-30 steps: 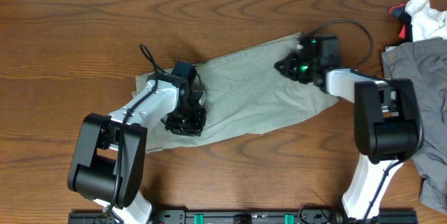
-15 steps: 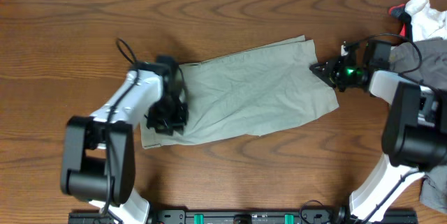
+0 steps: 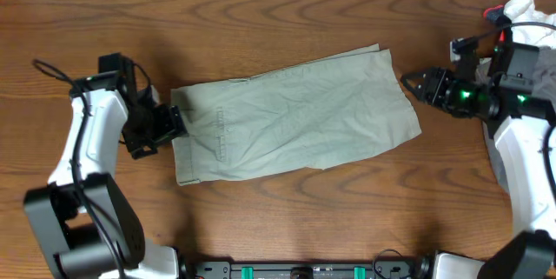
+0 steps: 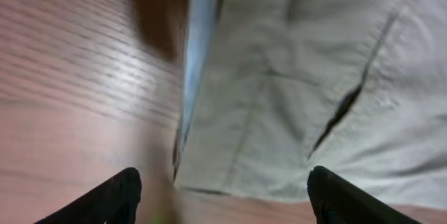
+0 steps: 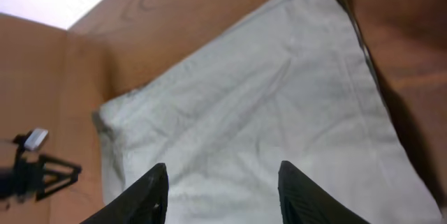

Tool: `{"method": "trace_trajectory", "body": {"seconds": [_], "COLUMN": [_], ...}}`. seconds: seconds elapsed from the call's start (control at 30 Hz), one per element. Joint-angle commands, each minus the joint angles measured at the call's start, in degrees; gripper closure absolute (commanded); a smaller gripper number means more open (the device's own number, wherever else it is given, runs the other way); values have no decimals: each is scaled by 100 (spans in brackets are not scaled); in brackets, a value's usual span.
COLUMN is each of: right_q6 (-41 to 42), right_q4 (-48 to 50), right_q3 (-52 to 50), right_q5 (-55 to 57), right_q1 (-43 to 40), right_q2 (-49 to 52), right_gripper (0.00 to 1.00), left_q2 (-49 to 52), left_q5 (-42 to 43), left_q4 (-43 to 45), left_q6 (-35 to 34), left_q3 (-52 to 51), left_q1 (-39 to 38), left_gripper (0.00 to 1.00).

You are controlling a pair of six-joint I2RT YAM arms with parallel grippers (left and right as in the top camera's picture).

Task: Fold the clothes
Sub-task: 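Grasp the left end of the folded trousers with the left gripper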

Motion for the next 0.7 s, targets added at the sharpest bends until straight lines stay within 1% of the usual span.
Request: {"method": "trace_trajectory", "body": {"seconds": [0.0,0.37,0.43,0.53,0.6,0.63,0.67], "right_q6": [-216,-306,-315,-313,-313,-313,-313], "right_q4": [-197,-625,-627,-623,-623,-623,-623], "right_q3": [4,4,4,4,4,4,4], "right_q5": [87,85,85,83,85,85,85], "right_q1": [-9,-9,-7,-9,-7,-9,-9], "right_q2": [-168,-186,-186,-186,-186,-186,-186], "right_gripper": [52,57,58,60,61,62,62], "left_q2": [385,1394,1574,1851,2026,2079,2135], "left_q5": [378,378,422,826,1143,1202,1244], "left_q4": [125,568,629,780,938,984,1019], "left_q6": [31,11,11,81,197,208,205], "left_q3": [-131,-133,-136,-166,-219,-234,-245], "left_q1": [94,98,92,42,-17,-42,-72], "left_gripper": [22,21,23,31,38,44,52]}}
